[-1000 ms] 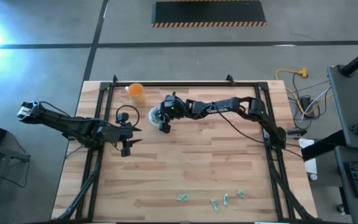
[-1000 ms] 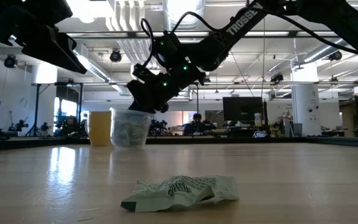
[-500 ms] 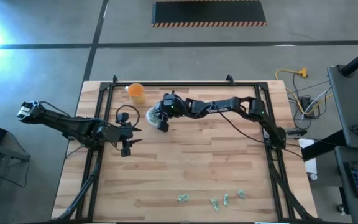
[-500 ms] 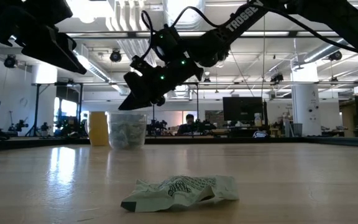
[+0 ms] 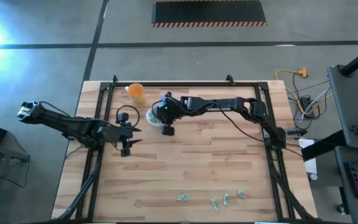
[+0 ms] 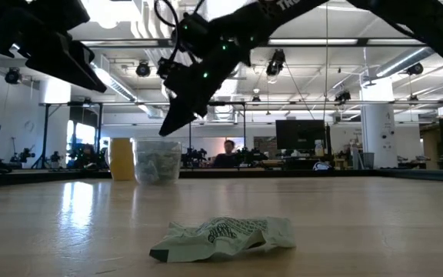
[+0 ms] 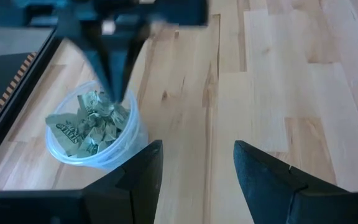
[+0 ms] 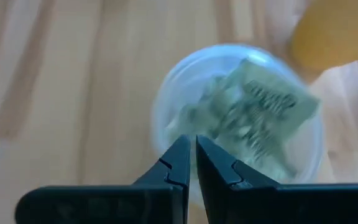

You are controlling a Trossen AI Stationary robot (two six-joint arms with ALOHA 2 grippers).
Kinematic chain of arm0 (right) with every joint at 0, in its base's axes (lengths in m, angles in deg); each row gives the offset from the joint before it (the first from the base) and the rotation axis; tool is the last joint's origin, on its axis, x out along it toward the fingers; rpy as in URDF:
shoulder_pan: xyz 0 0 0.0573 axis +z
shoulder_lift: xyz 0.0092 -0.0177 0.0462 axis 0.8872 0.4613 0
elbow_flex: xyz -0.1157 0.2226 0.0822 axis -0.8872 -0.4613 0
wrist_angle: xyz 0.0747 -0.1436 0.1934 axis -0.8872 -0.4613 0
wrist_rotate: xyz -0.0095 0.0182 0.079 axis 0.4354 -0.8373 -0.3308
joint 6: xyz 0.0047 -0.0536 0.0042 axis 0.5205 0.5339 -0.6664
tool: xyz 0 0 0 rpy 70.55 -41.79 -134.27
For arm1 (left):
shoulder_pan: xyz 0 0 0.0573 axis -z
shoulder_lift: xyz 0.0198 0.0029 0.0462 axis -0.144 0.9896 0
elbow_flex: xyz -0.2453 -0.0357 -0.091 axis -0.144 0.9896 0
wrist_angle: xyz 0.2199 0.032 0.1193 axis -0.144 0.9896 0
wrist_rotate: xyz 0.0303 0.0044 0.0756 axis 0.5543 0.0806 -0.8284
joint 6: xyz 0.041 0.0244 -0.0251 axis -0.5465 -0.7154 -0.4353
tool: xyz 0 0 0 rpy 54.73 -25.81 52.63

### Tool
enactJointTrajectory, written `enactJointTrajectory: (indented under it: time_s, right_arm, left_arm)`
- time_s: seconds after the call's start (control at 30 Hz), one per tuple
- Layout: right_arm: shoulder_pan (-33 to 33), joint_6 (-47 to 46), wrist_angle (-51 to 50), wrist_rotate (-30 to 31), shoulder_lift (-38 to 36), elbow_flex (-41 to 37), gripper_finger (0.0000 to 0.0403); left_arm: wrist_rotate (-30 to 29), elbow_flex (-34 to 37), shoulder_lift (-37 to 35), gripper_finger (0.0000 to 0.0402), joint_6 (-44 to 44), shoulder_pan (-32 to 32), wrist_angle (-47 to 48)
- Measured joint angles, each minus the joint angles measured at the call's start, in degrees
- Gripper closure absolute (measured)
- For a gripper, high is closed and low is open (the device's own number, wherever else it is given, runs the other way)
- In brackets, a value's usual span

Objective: Pick and place Stevia / Truvia into bins
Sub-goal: Put the stevia packet into the transparent container

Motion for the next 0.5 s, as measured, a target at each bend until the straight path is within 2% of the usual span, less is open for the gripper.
enactJointTrajectory:
  time_s: [0.27, 0.5]
  right_arm:
    - [4.99, 3.1, -18.25, 0.43, -4.81, 5.43, 0.0385]
    - [11.68, 2.58, -31.53, 0.56, -10.54, 5.78, 0.0385]
  left_arm:
    - [0.34, 0.18, 0.02, 0.0221, 0.11, 0.0, -0.12]
    - [1.09, 0.22, 0.02, 0.0221, 1.22, 0.04, -0.31]
